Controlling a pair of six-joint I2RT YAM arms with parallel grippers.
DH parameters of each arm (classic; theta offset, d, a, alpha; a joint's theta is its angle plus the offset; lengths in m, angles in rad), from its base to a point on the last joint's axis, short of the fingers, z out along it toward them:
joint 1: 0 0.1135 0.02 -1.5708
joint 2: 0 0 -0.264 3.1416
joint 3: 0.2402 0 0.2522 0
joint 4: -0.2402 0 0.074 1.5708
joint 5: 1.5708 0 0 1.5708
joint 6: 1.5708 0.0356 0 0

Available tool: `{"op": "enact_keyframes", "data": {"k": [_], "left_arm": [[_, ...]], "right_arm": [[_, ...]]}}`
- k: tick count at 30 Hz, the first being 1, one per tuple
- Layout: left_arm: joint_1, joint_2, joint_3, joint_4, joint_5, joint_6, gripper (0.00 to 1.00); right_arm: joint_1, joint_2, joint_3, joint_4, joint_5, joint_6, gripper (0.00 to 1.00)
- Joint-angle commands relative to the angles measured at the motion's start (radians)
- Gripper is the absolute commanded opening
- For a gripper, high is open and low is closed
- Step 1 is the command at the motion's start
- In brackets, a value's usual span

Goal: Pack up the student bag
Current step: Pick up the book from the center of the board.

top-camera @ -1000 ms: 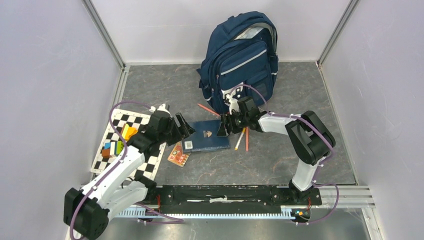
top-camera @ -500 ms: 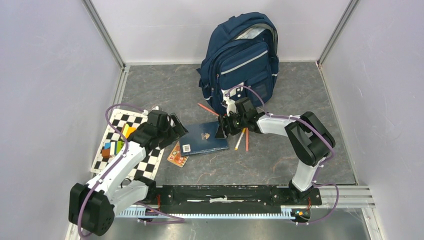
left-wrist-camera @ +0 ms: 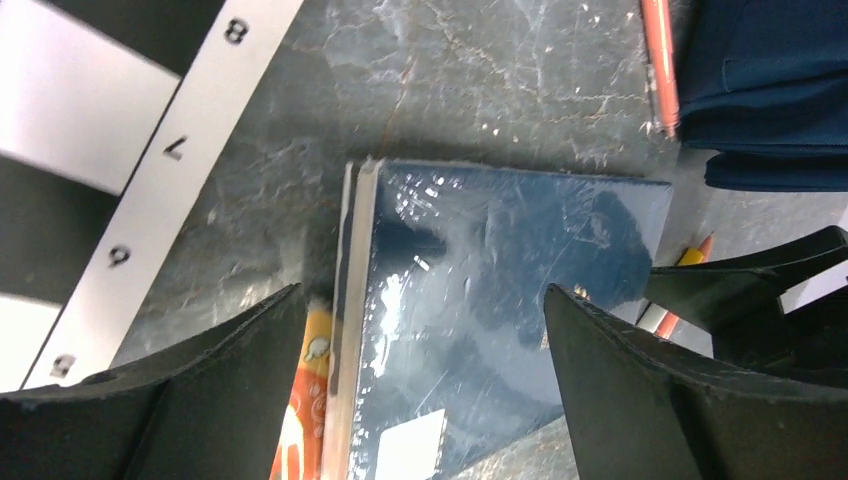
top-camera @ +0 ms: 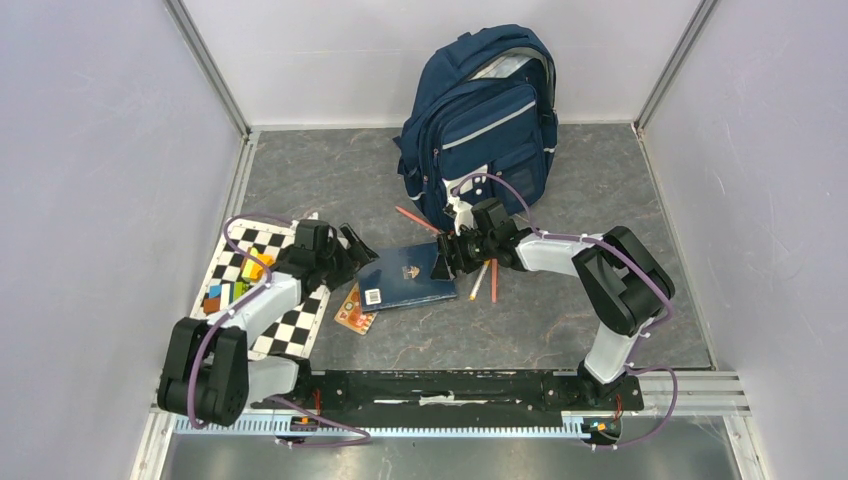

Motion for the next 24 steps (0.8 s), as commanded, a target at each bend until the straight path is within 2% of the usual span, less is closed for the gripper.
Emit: {"op": "enact_keyframes", "data": {"k": [1,6,11,14,21,24], "left_arm": [[0.019,0.071,-0.042,0.228,0.084,0.049,0.88],[0.032,0.197,-0.033,0.275,0.136,0.063,0.77],[0.036,0.248,-0.091,0.436,0.205,-0.039,0.67],[0.036,0.276,-0.131,0.512,0.238,-0.09,0.57],[0.039,0.156,-0.206,0.623,0.31,-0.179,0.38],[0.04,0.066,-0.269,0.699,0.319,-0.257,0.22]], "right_arm": [[0.009,0.03,-0.056,-0.144,0.037,-0.005,0.77],[0.01,0.029,-0.058,-0.143,0.038,-0.003,0.76],[0.009,0.033,-0.058,-0.14,0.035,-0.003,0.76],[0.016,0.041,-0.051,-0.141,0.032,0.0,0.76],[0.02,0.041,-0.043,-0.144,0.035,-0.01,0.76],[0.02,0.038,-0.039,-0.144,0.04,-0.015,0.76]]}}
